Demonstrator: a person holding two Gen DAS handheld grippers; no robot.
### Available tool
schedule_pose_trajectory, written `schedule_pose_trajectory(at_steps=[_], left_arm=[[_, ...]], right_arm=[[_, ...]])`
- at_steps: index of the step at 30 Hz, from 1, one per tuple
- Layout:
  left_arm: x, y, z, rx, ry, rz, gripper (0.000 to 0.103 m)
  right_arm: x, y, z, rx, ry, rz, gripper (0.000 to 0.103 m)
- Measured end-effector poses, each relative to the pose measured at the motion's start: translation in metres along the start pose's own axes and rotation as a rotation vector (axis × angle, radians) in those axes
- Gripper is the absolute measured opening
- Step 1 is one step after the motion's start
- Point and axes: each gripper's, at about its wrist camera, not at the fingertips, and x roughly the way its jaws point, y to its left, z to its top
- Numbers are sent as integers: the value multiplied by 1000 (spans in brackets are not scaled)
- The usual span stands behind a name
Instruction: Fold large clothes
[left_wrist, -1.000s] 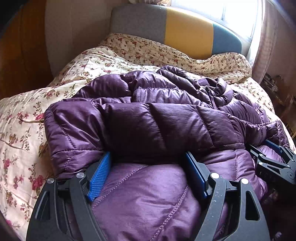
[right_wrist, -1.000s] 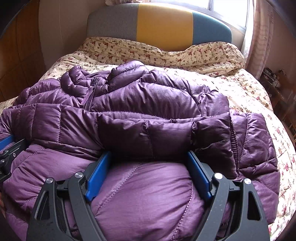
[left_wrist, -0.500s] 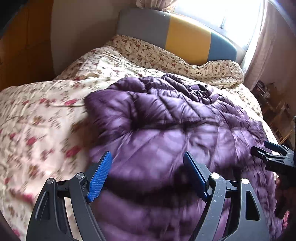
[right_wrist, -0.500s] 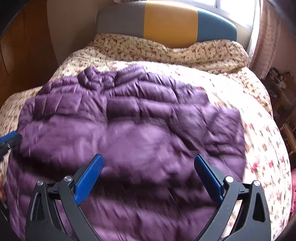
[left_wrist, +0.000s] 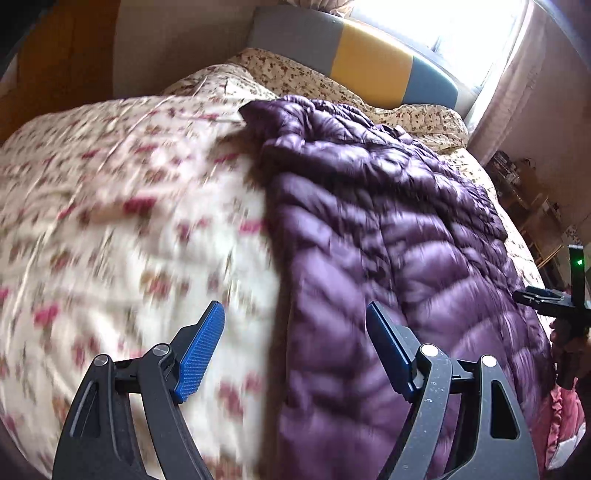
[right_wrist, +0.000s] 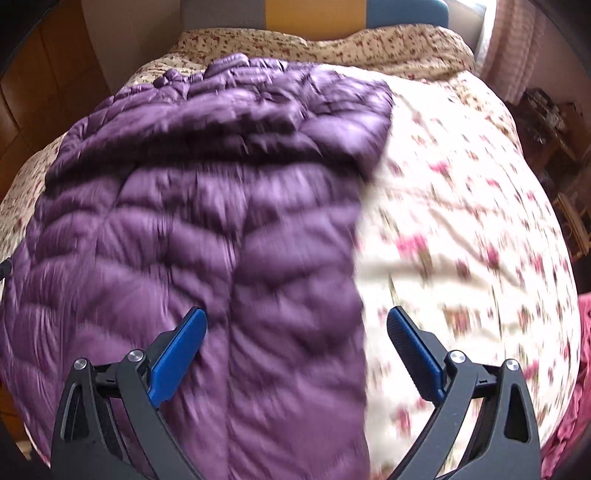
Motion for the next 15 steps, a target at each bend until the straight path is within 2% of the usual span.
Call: schedule_pose_trajectory(at_steps=[5, 8, 10, 11, 13, 14, 15], left_arm=[[-20, 1, -39, -42, 20, -42, 69], [-33, 0, -58, -69, 15, -52, 67], [-38, -3, -68, -75, 25, -72, 59], [-39, -5, -71, -73, 26, -69, 57], [-43, -8, -79, -67, 28, -85, 57], [-45, -10, -82, -64, 30, -88, 48], [-46, -11, -84, -63, 36, -100, 35]], right_arm=[[-19, -9, -37, 18, 14, 51, 93], [-27, -5, -56, 5, 26, 81, 81], [-32, 0, -64, -8, 28, 94, 69], [-34, 1, -67, -15, 27, 94, 67], [-39, 6, -72, -32, 25, 99, 54], [-41, 8, -74, -37, 25, 102, 51], [-44, 10, -76, -45, 24, 108, 43]])
